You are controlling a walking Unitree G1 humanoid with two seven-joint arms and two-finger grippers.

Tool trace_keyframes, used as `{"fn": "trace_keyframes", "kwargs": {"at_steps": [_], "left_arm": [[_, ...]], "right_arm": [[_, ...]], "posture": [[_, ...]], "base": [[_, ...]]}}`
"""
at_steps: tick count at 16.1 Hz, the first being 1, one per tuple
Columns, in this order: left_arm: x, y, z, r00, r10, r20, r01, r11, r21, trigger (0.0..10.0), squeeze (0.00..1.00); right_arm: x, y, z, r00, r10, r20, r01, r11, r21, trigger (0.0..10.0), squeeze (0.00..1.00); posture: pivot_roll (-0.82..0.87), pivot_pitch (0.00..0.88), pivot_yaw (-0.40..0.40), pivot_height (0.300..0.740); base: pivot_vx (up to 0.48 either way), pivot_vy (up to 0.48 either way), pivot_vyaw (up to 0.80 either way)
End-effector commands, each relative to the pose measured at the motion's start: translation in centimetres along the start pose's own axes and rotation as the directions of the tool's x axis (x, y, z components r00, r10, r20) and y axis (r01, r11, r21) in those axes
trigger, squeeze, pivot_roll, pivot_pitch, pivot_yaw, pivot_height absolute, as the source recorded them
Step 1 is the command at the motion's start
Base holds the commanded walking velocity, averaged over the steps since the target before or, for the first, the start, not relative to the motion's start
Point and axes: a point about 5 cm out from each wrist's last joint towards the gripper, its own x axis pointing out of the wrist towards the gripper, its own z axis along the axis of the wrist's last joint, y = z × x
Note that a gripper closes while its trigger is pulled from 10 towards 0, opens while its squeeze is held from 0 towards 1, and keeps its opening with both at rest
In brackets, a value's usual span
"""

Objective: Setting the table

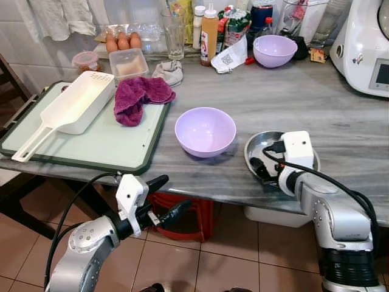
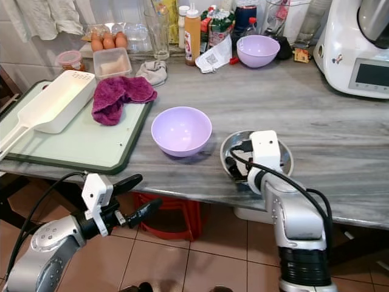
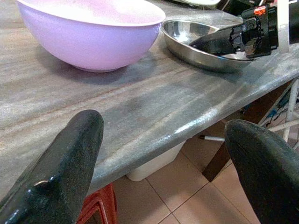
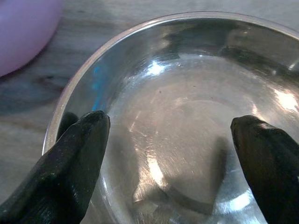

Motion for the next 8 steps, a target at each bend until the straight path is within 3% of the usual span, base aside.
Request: {"fn": "trace_keyframes", "kwargs": {"at_steps": [1,8], "left_arm": [[-0.1,-0.2,0.3,1.000,-0.007,0.003,0.007,1.000,0.016,10.0,0.00],[0.2,-0.2,0.4,1.000,-0.003,0.009,0.002,1.000,0.011,10.0,0.00]], "right_arm": [[0.1,0.4,0.1,1.000,0.016,-0.007,-0.016,1.000,0.012,10.0,0.00],[0.9,1.7,1.2,0.998,0.060,0.036,-0.062,0.997,0.052,10.0,0.00]], "posture": [[-0.29,0.144,0.003,0.740],[-0.28,0.147,0.005,0.740]], "base": [[0.000,0.000,0.00],[0.000,0.000,0.00]]}}
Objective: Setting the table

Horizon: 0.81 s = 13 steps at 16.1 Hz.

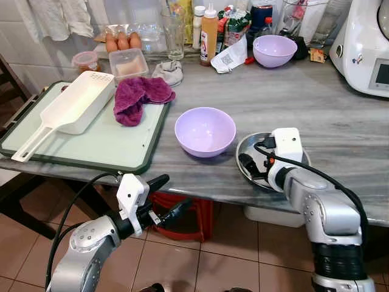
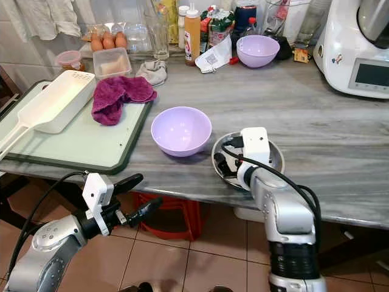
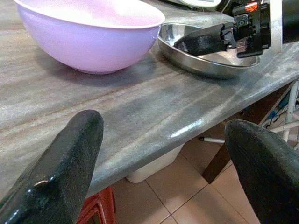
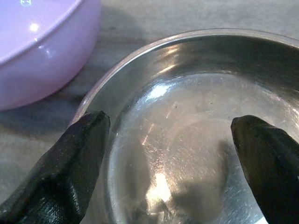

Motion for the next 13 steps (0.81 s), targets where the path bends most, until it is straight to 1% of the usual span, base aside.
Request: {"fn": "trace_keyframes", "kwargs": {"at_steps": [1,7,11,12,13], "left_arm": [[0.1,-0.1,0.3,1.000,-0.001,0.003,0.001,1.000,0.014,10.0,0.00],[0.2,0.1,0.4,1.000,0.003,0.002,-0.003,1.000,0.017,10.0,0.00],[0.2,0.3,1.2,1.000,0.006,0.021,-0.007,1.000,0.023,10.0,0.00],[0.4,0.5,2.0,0.999,0.017,0.051,-0.018,1.000,0.021,10.0,0.00],[0.5,0.5,2.3,0.998,0.019,0.062,-0.020,1.000,0.023,10.0,0.00]], "right_arm": [[0.2,0.2,0.4,1.000,-0.001,0.024,0.001,1.000,-0.003,10.0,0.00],[0.6,0.5,0.4,0.999,0.008,0.048,-0.009,0.999,0.037,10.0,0.00],[-0.8,0.0,0.9,0.993,-0.018,0.120,0.015,0.999,0.029,10.0,0.00],[-1.7,-0.1,1.2,0.983,-0.027,0.182,0.024,1.000,0.015,10.0,0.00],[-2.2,0.1,1.3,0.978,-0.023,0.207,0.021,1.000,0.016,10.0,0.00]], "posture": [[-0.28,0.147,0.007,0.740],[-0.28,0.150,0.013,0.740],[-0.28,0.147,0.016,0.740],[-0.28,0.143,0.021,0.740],[-0.28,0.140,0.021,0.740]], "base": [[0.000,0.000,0.00],[0.000,0.000,0.00],[0.000,0.000,0.00],[0.000,0.000,0.00],[0.000,0.000,0.00]]}}
